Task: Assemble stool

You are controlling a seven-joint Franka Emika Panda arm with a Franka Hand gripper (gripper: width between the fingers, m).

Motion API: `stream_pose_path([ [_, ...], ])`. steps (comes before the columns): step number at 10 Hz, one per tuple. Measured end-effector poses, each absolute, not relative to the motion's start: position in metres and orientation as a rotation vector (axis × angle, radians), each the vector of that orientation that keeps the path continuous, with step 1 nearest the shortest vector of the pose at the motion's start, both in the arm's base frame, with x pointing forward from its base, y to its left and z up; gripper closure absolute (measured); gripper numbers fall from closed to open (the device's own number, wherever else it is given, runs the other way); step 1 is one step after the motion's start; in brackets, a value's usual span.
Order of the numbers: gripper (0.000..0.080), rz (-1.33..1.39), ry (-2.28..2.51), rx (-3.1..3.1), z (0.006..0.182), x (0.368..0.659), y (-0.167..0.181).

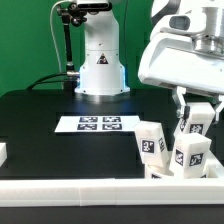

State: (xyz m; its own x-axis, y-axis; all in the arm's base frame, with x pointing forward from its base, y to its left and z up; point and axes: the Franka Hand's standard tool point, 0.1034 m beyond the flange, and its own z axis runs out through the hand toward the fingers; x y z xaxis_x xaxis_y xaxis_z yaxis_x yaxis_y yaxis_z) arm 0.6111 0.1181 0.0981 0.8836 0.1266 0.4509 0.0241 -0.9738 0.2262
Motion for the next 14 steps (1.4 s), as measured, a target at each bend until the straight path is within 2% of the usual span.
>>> stream_pose_path([
  [14, 0.0472, 0.753, 0.166, 2.812, 0.083, 0.610, 0.122],
])
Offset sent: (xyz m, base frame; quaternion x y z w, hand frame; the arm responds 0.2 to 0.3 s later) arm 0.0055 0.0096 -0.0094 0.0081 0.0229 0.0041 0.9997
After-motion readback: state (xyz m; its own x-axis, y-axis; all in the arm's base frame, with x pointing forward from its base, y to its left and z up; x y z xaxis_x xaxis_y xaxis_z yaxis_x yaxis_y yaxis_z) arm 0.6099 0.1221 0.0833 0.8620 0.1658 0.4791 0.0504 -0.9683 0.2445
